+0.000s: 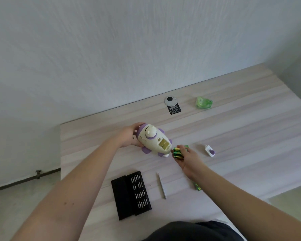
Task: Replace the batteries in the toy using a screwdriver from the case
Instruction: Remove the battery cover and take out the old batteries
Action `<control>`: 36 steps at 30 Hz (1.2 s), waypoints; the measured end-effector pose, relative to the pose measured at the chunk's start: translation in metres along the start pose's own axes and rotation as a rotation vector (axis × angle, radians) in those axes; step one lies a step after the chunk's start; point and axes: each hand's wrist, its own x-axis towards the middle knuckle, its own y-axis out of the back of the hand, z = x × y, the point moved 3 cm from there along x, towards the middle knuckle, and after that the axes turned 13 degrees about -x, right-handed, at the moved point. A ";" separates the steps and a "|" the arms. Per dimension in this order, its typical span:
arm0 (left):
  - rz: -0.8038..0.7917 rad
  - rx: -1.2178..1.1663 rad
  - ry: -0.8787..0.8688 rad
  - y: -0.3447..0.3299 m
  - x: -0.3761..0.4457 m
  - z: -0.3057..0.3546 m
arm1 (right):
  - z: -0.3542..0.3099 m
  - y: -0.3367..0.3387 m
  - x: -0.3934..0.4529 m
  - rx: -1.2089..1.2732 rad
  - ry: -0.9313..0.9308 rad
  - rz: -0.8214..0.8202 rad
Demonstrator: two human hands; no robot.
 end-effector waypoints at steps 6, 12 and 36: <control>0.228 -0.359 0.000 -0.026 -0.031 -0.031 | -0.022 -0.003 0.005 -0.188 0.058 0.002; 0.317 -0.818 0.145 -0.090 -0.058 -0.040 | -0.036 -0.018 0.012 -0.344 0.191 0.022; 0.747 -0.729 0.309 -0.075 -0.049 -0.027 | 0.026 0.018 -0.005 -1.469 0.103 -0.119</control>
